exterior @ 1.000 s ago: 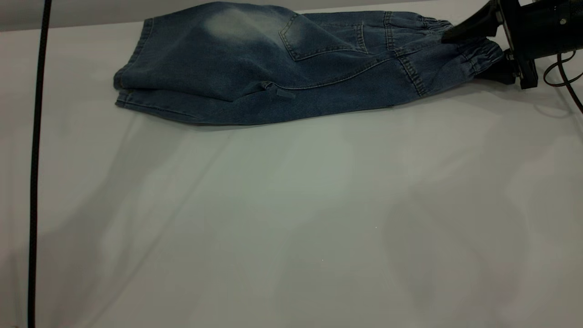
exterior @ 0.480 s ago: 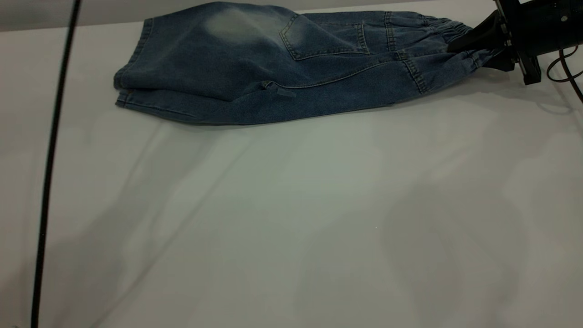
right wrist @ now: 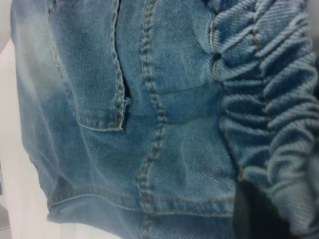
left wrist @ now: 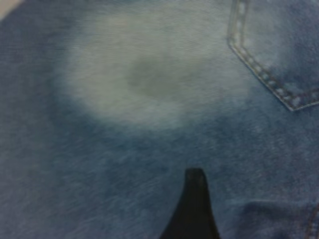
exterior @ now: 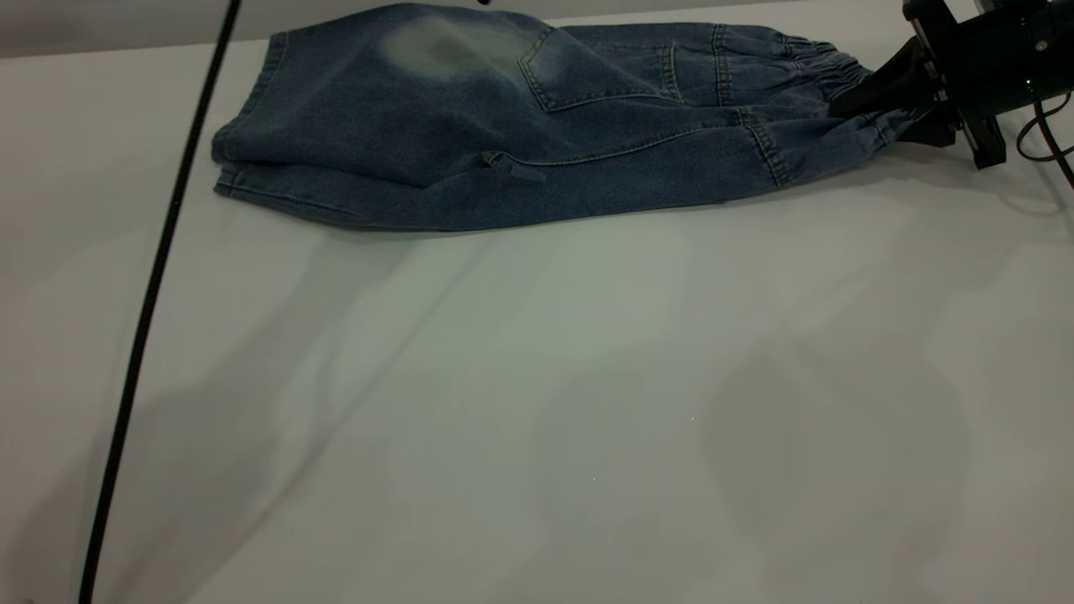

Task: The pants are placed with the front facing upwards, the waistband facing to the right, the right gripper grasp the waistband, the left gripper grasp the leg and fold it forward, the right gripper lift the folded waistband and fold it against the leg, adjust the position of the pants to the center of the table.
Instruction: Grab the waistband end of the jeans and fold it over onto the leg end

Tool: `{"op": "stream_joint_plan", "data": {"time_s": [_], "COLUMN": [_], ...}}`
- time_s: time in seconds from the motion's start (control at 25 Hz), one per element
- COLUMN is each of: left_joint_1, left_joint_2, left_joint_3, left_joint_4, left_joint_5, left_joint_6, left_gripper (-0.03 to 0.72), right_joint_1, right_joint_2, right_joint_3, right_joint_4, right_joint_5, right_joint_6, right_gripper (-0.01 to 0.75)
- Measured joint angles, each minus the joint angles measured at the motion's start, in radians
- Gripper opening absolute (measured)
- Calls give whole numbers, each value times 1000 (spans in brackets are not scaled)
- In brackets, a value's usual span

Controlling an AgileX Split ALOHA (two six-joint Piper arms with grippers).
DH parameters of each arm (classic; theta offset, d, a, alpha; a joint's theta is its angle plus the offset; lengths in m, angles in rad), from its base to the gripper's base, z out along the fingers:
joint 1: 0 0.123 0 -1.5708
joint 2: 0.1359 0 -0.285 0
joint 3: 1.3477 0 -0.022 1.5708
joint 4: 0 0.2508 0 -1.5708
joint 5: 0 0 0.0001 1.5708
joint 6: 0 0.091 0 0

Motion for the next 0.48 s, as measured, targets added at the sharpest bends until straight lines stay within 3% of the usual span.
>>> {"op": "stream_joint_plan", "data": {"time_s": [0.32, 0.48], "left_joint_1": [-8, -21], "left_joint_2": [204, 268], "left_joint_3": [-296, -361], "left_joint_4": [-54, -53], "left_joint_5": [217, 237], "left_joint_6": [65, 88], "left_gripper": [556, 556], "right_joint_1": [2, 13], "right_joint_2": [-21, -60], "right_joint_3": [0, 0], "right_joint_4": [-24, -44], "right_joint_5": [-12, -22], "right_joint_6": [5, 26], "right_gripper": [108, 108]}}
